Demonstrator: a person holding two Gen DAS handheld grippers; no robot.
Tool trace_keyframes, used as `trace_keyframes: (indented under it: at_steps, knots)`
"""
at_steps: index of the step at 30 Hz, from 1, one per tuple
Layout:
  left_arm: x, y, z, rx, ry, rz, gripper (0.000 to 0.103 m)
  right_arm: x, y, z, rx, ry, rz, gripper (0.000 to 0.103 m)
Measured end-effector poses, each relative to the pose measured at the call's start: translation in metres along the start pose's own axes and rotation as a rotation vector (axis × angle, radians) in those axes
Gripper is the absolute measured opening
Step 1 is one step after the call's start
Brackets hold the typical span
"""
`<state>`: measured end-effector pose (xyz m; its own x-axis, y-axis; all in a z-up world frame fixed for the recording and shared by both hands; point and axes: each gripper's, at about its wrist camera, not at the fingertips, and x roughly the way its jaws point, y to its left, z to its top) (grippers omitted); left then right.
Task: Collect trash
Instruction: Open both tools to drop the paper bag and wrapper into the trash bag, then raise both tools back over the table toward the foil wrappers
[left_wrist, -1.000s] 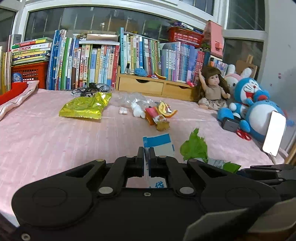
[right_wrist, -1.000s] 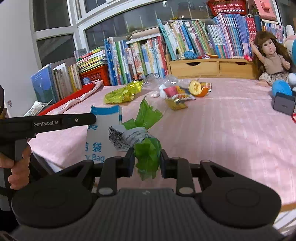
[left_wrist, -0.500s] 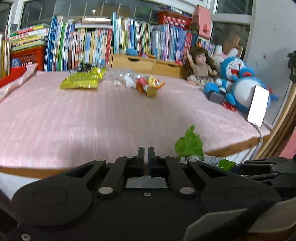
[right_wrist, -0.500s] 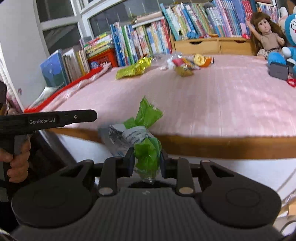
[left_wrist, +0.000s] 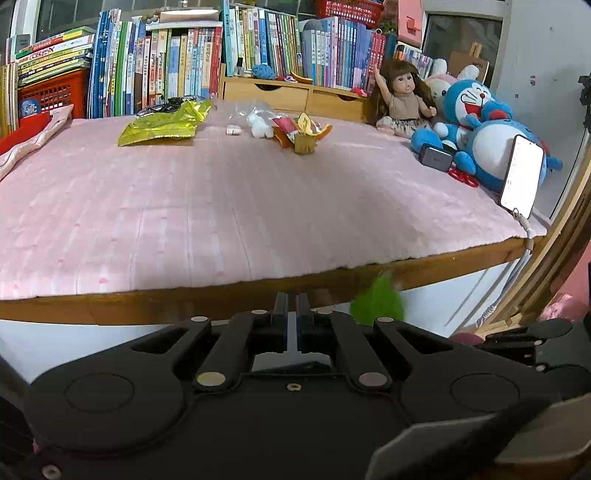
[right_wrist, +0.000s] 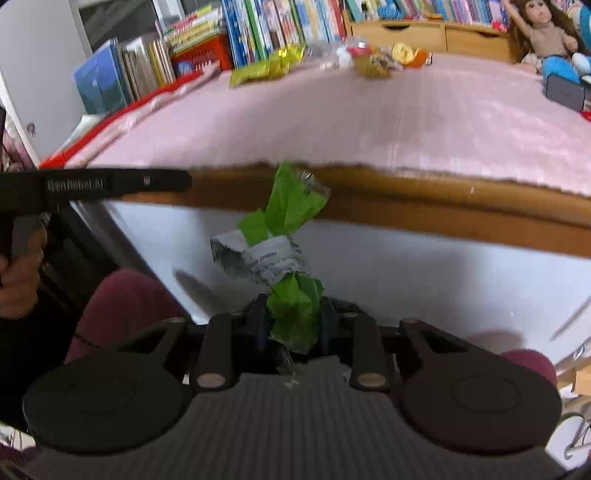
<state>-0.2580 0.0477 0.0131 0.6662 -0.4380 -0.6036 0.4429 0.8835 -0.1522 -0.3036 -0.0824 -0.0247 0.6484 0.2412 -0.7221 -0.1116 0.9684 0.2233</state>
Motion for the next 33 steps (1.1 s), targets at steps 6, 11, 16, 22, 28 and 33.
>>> trace_keyframes:
  at_steps: [6,11,16,22,28,33]
  knots:
    - [0.006,-0.004,-0.001,0.014,0.024,-0.008,0.005,0.007,0.000,-0.003,0.002,0.035,0.005,0.047]
    - [0.007,-0.006,-0.002,0.024,0.031,-0.010,0.008,0.008,-0.001,-0.002,0.003,0.036,0.010,0.059]
    - [0.009,-0.008,-0.002,0.029,0.043,-0.016,0.009,0.008,-0.002,0.000,0.008,0.034,0.011,0.060]
    - [0.010,-0.010,-0.004,0.034,0.051,-0.024,0.009,0.006,-0.003,0.000,0.016,0.023,0.005,0.061]
    - [0.009,-0.012,-0.004,0.037,0.055,-0.034,0.009,0.002,-0.003,0.003,0.024,0.009,0.011,0.061]
    - [0.000,-0.014,0.003,0.037,0.041,-0.061,0.023,-0.011,-0.002,0.014,0.018,-0.041,0.045,0.061]
